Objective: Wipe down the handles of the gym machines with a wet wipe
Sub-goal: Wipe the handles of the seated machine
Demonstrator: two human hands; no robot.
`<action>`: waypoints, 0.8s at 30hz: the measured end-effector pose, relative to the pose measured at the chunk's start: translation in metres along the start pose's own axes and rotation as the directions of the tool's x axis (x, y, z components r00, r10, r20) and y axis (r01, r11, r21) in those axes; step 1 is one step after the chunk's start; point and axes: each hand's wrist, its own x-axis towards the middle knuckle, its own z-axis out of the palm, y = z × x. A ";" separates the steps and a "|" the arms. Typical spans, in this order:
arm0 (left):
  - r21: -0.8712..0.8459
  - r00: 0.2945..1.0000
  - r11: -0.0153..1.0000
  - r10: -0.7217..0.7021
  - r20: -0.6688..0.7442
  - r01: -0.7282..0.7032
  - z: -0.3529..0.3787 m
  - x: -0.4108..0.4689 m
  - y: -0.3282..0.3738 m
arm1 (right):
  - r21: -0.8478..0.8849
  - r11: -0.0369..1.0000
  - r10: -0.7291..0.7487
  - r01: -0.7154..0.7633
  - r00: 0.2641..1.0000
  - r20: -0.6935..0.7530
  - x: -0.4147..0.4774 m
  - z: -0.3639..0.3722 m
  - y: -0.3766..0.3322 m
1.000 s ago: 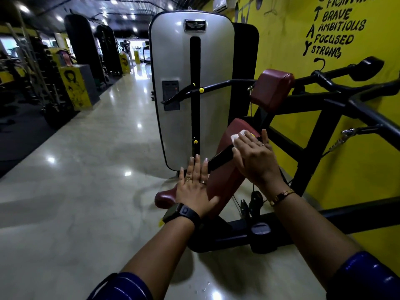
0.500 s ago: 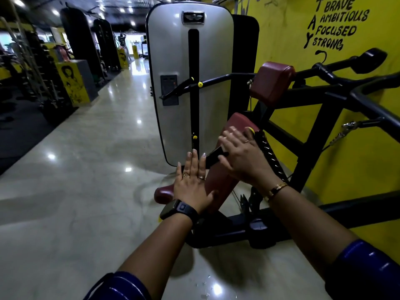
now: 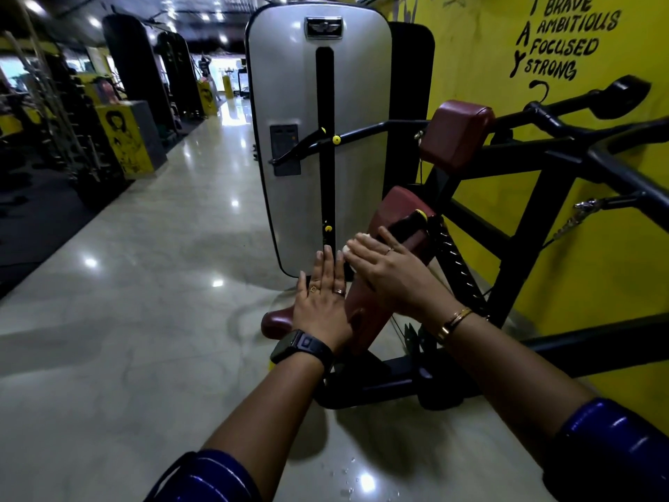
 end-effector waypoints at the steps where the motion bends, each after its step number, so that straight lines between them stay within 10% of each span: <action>1: -0.003 1.000 1.000 0.003 -0.001 -0.003 0.000 0.000 0.000 | 0.006 1.000 -0.024 0.024 1.000 -0.017 -0.003 -0.001 0.002; 7: -0.038 1.000 0.999 0.008 -0.013 -0.009 -0.001 0.000 -0.001 | 0.088 0.964 0.258 -0.250 0.962 -0.093 -0.003 -0.001 0.019; 13: -0.059 1.000 0.998 -0.021 0.014 0.022 -0.005 0.000 0.000 | -0.008 0.999 -0.031 0.031 0.999 -0.027 -0.001 -0.001 0.000; 19: -0.173 0.993 0.978 -0.117 -0.004 0.114 -0.010 0.002 0.013 | 0.029 0.943 0.332 -0.332 0.929 -0.163 0.000 -0.005 0.025; 24: -0.188 0.983 0.969 -0.176 -0.053 0.163 -0.006 0.003 0.024 | 0.053 0.997 0.066 -0.064 0.998 -0.022 0.003 -0.002 0.009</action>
